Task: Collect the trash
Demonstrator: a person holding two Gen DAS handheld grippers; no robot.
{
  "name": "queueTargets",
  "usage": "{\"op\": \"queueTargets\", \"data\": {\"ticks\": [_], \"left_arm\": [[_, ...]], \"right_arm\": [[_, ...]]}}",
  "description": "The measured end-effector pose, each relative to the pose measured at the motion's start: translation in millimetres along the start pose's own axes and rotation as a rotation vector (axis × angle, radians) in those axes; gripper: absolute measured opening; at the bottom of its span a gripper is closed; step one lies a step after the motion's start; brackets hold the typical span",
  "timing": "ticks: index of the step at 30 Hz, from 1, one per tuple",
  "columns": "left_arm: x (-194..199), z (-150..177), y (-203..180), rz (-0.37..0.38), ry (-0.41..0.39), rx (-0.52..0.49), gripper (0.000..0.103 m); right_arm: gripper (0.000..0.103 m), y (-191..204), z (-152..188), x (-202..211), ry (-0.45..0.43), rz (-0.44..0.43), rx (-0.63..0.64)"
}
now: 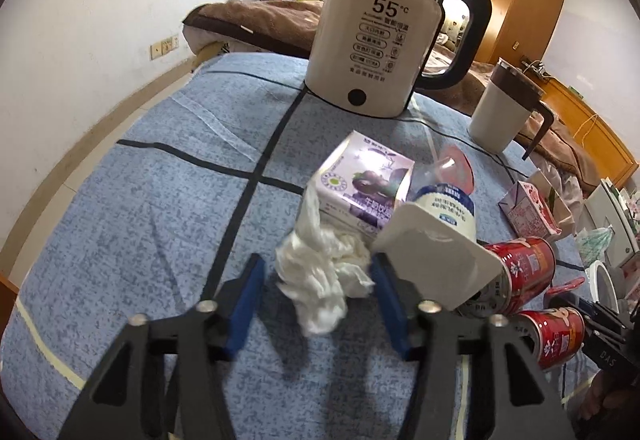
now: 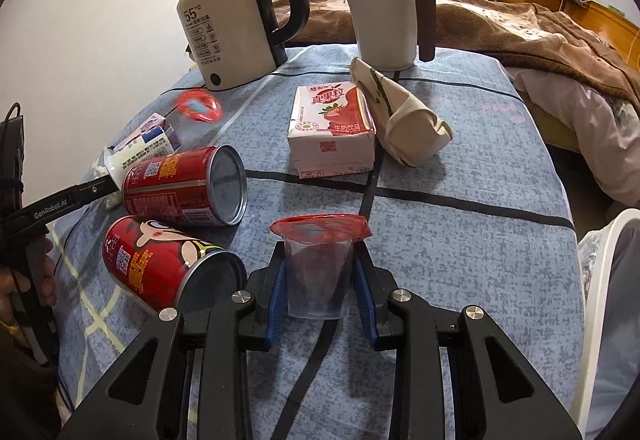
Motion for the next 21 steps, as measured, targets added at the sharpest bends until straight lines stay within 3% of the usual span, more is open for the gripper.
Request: {"op": "queueTargets", "data": {"ticks": [6, 21], "left_arm": [[9.9, -0.2, -2.2, -0.017, -0.029, -0.011, 0.03], [31.2, 11.9, -3.8, -0.018, -0.05, -0.024, 0.027]], "right_arm": [[0.032, -2.1, 0.6, 4.0, -0.011, -0.002, -0.013], [0.032, -3.0, 0.7, 20.6, -0.057, 0.004, -0.017]]}}
Point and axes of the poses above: each gripper's, at about its wrist camera, not at the fingertips, and x roughly against the way its jaws point, y to its left, z to its underside, the point moved 7 cm from there along -x, roughly the way its jaws point, and after that the axes turned 5 degrees about -y, right-handed, at the moved point
